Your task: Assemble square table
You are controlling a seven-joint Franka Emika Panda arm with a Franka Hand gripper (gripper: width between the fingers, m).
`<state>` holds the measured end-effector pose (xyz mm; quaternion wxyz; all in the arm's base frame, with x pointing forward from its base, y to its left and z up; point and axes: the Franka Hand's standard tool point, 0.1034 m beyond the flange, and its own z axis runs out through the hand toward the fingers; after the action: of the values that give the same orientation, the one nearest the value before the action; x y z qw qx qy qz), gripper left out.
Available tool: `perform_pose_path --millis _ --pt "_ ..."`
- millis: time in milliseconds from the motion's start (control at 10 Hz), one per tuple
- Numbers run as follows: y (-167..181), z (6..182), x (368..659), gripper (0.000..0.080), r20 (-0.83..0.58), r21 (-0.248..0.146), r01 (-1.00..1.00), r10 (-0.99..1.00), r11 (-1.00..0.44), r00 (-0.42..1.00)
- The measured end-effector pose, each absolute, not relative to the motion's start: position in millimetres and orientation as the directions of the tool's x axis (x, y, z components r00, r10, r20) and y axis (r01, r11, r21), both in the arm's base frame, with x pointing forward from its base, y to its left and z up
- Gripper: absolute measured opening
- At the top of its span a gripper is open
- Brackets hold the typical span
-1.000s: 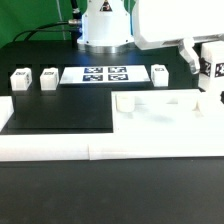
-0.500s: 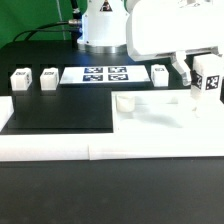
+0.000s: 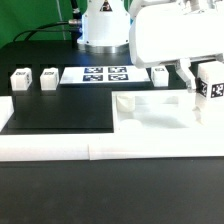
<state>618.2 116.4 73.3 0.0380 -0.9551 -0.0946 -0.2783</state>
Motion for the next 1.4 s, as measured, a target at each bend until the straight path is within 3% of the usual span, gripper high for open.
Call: perform_pose_path --millis 900,1000,1100,1200,1300,1400 --pt "115 63.3 610 0.0285 0.549 -0.025 0.168 0.127 -0.985 0.826" --pt "115 62.5 610 0.0446 0.546 -0.025 0.168 0.127 -0.985 0.828" --pt "115 62.4 610 0.0446 0.546 -0.025 0.168 0.127 -0.985 0.828" --pt "115 62.4 610 0.0572 0.546 -0.025 0.168 0.127 -0.985 0.828" --pt "115 62.4 610 0.0634 0.546 -0.025 0.168 0.127 -0.985 0.828" --pt "115 62.4 610 0.0645 0.546 -0.025 0.168 0.127 -0.985 0.828"
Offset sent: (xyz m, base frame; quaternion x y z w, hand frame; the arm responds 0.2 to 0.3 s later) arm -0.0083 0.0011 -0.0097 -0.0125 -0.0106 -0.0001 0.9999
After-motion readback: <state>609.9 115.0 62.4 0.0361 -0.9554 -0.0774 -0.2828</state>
